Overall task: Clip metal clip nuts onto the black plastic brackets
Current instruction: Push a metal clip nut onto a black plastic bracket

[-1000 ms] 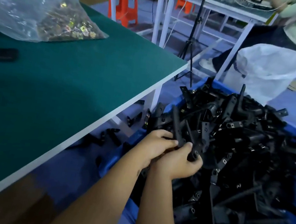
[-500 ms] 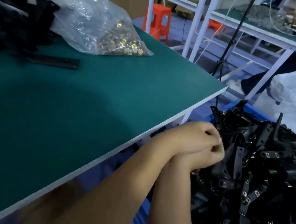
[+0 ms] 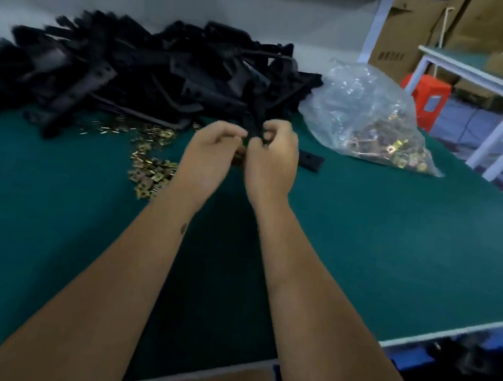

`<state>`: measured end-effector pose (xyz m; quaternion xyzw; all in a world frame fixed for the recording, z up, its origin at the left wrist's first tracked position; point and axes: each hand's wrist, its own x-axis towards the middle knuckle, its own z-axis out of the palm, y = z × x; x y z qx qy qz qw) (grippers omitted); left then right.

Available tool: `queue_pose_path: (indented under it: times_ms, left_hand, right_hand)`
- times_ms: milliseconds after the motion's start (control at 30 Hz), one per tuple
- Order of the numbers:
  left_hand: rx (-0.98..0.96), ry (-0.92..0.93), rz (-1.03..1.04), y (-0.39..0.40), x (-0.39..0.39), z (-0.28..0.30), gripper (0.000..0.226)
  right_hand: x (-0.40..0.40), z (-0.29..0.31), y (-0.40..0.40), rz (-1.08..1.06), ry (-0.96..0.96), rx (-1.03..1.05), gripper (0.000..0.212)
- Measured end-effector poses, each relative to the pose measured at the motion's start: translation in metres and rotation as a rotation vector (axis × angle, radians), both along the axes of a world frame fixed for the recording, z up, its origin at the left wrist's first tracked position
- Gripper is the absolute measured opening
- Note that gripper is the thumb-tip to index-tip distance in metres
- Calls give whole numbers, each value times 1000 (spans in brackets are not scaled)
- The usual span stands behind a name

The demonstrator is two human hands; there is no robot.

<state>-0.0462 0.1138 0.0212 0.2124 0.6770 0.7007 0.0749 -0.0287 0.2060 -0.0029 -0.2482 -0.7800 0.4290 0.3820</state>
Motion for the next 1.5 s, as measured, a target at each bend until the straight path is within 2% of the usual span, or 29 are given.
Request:
queue_pose_path:
  times_ms: [100, 167, 233, 300, 367, 433, 500, 667, 867, 967, 1033, 1067, 1133, 1167, 1200, 1267, 1333, 1433, 1500]
  left_hand:
    - [-59, 10, 282, -54, -36, -26, 35]
    - [67, -9, 443, -75, -49, -34, 34]
    - [185, -117, 588, -82, -58, -38, 33]
    - [86, -134, 654, -78, -61, -39, 31]
    - [-105, -69, 574, -70, -60, -40, 29]
    - [-203, -55, 500, -67, -60, -40, 27]
    - [-191, -89, 498, -70, -61, -40, 28]
    - [-166, -112, 487, -71, -59, -37, 29]
    - [-27, -86, 485, -73, -59, -35, 27]
    - [66, -92, 436, -76, -63, -27, 22]
    - [270, -266, 312, -81, -67, -21, 24]
    - [387, -382, 223, -84, -68, -19, 36]
    - [548, -523, 78, -91, -71, -18, 59]
    - [576, -542, 33, -95, -72, -19, 62]
    - [578, -545, 8, -98, -72, -19, 60]
    - [541, -539, 7, -100, -71, -17, 36]
    - [553, -548, 37, -101, -71, -15, 16]
    - [784, -614, 80, -104, -74, -18, 13]
    - [837, -592, 135, -108, -79, -22, 13]
  right_hand:
    - [-20, -10, -6, -31, -144, 96, 34]
    - [-35, -10, 0, -53, -171, 87, 39]
    - [-45, -10, 4, -43, -241, 43, 49]
    - [-51, -10, 3, -52, -348, 52, 59]
    - [-55, -12, 3, -77, -411, 115, 58]
    - [-57, -12, 4, -105, -404, 144, 43]
    - [-57, -11, 4, -151, -344, 118, 31]
    - [-46, -9, 1, -232, -139, -20, 37]
    - [-43, -3, -25, -23, 200, -149, 21]
    - [-43, 0, -41, 109, 351, 68, 20]
    - [-44, 0, -50, 259, 459, 259, 18]
    - [-45, -1, -53, 331, 485, 340, 17]
    - [-48, -2, -59, 461, 444, 447, 19]
    - [-49, -2, -62, 518, 397, 468, 20]
    - [-48, -2, -63, 559, 356, 478, 22]
    - [-46, -2, -66, 579, 324, 480, 27]
    - [-45, -2, -68, 521, 310, 437, 36]
    - [-48, -5, -60, 318, 196, 268, 47]
    - [-52, -8, -44, 208, 5, 195, 42]
